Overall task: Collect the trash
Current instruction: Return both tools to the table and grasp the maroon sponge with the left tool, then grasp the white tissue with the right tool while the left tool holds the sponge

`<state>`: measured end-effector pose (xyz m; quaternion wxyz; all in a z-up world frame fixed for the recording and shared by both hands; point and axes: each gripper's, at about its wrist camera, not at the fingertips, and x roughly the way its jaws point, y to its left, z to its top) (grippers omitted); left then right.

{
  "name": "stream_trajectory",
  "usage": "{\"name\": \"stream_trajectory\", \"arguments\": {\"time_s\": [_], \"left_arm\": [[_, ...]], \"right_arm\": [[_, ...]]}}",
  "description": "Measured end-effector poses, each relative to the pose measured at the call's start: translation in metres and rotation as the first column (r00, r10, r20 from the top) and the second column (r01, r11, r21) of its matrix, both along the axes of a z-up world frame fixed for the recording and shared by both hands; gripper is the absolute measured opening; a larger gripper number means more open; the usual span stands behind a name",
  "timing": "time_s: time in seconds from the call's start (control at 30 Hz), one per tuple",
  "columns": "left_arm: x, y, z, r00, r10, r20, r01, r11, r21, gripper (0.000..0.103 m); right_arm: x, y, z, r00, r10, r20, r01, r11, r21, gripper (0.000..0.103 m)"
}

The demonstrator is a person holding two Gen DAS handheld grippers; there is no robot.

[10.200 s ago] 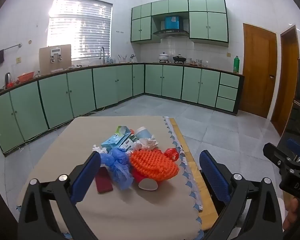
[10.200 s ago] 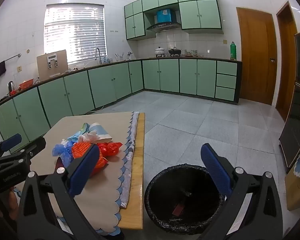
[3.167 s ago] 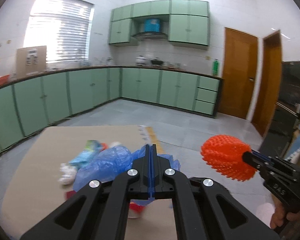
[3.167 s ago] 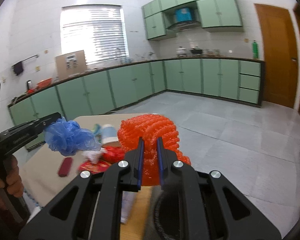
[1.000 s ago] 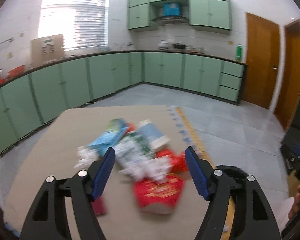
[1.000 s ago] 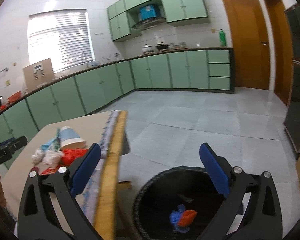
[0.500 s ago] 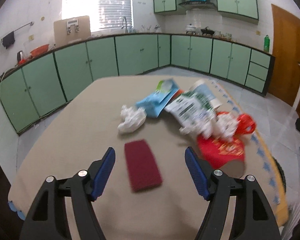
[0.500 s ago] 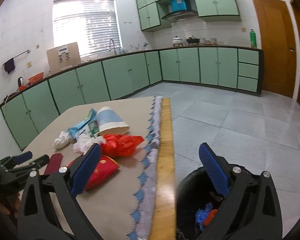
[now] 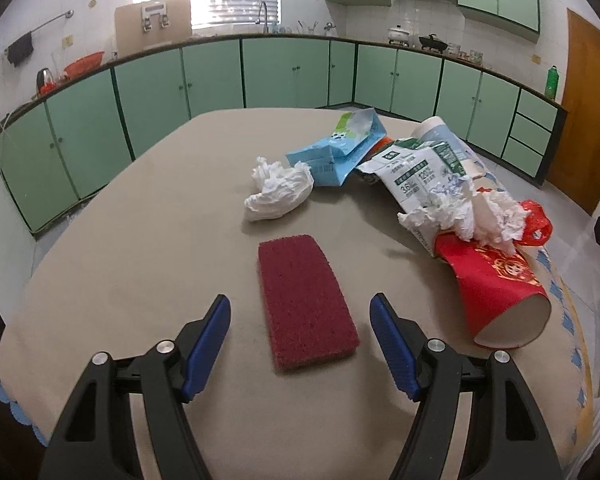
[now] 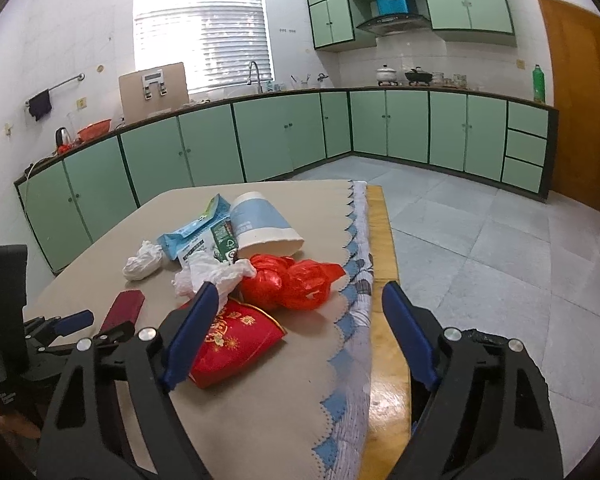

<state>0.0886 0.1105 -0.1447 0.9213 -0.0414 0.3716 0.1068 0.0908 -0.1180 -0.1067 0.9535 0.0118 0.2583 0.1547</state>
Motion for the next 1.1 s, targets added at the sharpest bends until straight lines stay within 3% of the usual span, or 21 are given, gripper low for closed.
{"name": "stream_trajectory", "arguments": {"time_s": [0.13,0.2,0.37,0.77,0.97,1.1], "left_arm": [[0.005,0.002,-0.006,1.000,0.002,-0.027,-0.003,1.000,-0.020,0.057],[0.006,0.002,-0.006,1.000,-0.002,-0.022,0.001,1.000,-0.018,0.043],[0.005,0.004,-0.002,1.000,0.009,-0.016,-0.010,1.000,-0.025,0.043],[-0.005,0.001,0.038,0.995,-0.002,0.103,0.001,1.000,0.016,0.042],[-0.003,0.006,0.041,0.994,0.002,0.110,-0.004,1.000,0.017,0.042],[-0.002,0.011,0.039,0.994,0.009,0.106,-0.010,1.000,0.013,0.042]], "right_arm": [[0.005,0.005,0.000,1.000,0.013,-0.010,-0.013,1.000,0.003,0.078],[0.007,0.008,0.000,1.000,0.021,-0.012,-0.021,1.000,0.001,0.077],[0.013,0.020,0.000,0.998,0.062,-0.022,-0.062,0.998,-0.010,0.074],[0.036,0.065,-0.006,0.984,0.160,-0.074,-0.163,0.986,-0.035,0.060],[0.042,0.077,-0.016,0.975,0.186,-0.122,-0.194,0.980,-0.051,0.048],[0.046,0.083,-0.023,0.963,0.211,-0.165,-0.223,0.974,-0.052,0.029]]}}
